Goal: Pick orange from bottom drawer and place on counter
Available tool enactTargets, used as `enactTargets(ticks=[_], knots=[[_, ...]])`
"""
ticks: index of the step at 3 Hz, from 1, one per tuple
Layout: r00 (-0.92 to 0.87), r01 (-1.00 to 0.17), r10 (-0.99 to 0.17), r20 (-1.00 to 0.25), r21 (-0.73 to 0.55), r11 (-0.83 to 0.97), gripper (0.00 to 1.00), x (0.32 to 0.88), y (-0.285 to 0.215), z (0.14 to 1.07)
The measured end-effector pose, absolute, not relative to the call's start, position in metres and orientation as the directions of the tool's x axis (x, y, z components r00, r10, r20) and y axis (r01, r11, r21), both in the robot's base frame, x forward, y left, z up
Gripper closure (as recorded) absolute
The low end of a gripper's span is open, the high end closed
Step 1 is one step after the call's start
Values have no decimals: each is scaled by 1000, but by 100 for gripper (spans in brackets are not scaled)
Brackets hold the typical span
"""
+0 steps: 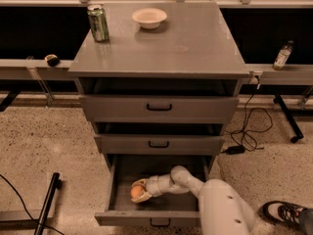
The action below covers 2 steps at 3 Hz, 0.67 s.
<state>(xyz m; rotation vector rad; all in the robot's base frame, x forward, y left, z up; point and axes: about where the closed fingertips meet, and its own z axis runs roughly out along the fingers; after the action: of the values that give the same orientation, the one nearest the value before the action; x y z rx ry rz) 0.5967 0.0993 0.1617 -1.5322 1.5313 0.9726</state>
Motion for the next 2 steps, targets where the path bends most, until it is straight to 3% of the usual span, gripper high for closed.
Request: enactTargets(ticks=[1, 2], knots=[[91, -987, -401, -911, -138, 88, 100, 633, 42, 290], [156, -972, -360, -920, -208, 110, 100, 617, -6, 404]])
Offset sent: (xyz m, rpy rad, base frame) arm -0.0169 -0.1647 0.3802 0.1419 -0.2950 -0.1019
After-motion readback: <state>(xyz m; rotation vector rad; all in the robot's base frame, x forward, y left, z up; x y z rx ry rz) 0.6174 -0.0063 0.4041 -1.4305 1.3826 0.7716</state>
